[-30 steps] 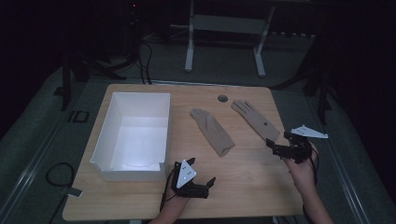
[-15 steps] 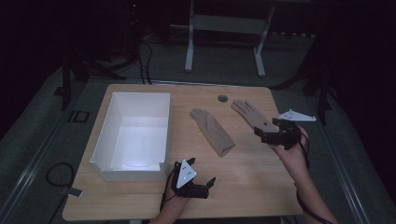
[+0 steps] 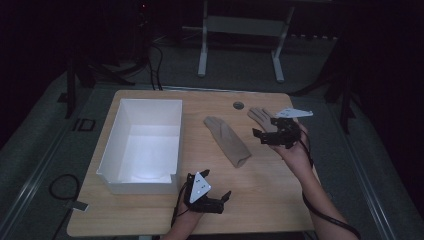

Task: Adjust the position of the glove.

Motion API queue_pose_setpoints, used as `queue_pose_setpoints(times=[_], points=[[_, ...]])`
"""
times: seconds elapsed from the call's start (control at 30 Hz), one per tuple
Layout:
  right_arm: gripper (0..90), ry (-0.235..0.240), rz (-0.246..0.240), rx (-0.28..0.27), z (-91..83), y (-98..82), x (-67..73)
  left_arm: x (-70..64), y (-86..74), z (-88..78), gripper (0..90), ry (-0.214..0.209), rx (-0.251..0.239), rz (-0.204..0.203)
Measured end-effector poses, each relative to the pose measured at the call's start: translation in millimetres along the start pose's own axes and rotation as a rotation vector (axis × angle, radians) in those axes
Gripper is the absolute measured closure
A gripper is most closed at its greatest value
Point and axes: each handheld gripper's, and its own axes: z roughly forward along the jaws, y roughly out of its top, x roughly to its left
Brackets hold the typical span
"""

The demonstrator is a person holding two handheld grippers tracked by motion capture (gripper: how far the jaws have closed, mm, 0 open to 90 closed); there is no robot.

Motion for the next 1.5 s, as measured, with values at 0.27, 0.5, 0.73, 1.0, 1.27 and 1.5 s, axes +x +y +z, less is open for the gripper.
queue_pose_setpoints(times=[0.27, 0.5, 0.73, 1.0, 1.27, 1.5], points=[[14.7, 0.023, -0.009, 0.039, 32.5, 7.4, 11.0, -0.6, 0.0, 0.0, 1.2, -0.007, 0.001, 0.006], [17.0, 0.058, -0.003, 0.077, 64.1, 6.9, 21.0, 0.2, 0.0, -0.1, 1.2, -0.006, 0.003, 0.004], [22.6, 0.077, -0.014, 0.112, 92.4, 4.1, 33.2, -0.5, -0.1, -0.1, 1.2, -0.011, 0.000, 0.008], [32.9, 0.107, -0.017, 0.138, 118.6, -2.6, 42.1, -0.2, 0.0, 0.2, 1.2, -0.016, 0.000, 0.002], [48.0, 0.045, -0.015, 0.187, 143.7, -14.8, 39.9, -0.7, -0.1, 0.2, 1.2, -0.021, -0.001, 0.004], [56.6, 0.009, -0.019, 0.234, 154.4, -30.1, 28.2, -0.4, -0.1, 0.2, 1.2, -0.027, -0.003, 0.000]])
